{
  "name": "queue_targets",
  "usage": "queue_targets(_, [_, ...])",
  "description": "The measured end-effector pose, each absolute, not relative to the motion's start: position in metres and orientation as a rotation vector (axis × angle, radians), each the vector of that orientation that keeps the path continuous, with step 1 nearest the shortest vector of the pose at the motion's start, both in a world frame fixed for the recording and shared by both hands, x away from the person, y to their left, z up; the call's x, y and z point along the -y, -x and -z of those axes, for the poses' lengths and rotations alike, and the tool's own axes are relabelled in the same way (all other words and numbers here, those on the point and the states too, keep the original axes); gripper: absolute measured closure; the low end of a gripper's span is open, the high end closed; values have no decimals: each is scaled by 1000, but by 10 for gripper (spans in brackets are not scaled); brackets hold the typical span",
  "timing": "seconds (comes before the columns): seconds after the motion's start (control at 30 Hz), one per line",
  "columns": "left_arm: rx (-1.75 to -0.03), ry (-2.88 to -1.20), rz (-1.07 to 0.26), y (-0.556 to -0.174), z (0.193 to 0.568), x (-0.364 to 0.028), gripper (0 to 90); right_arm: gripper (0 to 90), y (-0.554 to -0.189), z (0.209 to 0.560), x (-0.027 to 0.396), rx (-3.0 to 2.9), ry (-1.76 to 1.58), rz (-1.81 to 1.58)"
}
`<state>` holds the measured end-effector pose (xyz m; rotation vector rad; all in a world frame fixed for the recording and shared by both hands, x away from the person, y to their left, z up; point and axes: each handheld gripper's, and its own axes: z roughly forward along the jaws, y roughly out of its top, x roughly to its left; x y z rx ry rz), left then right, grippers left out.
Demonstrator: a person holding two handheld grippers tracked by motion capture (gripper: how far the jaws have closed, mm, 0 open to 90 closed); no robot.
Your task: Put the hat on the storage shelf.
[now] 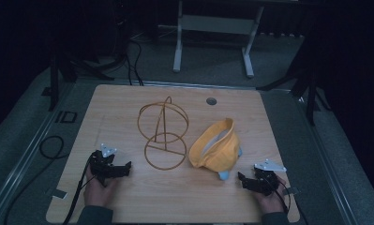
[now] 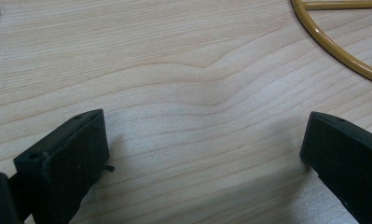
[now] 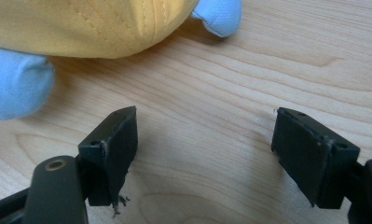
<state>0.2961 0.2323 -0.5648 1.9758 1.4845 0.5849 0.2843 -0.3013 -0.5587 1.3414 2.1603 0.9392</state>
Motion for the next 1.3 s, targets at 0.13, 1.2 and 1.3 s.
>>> queue_targets(0.13, [-1484, -1976, -585, -296, 565, -232, 8, 224, -284, 559, 301, -2161, -1339, -940])
queue_targets(1.2, [-1484, -1976, -584, -296, 565, -232, 8, 505, -263, 540, 280, -2246, -1240, -1018])
queue_targets(1.3, [-1485, -1976, -585, -296, 565, -232, 8, 425, -259, 541, 274, -2274, -1228, -1038])
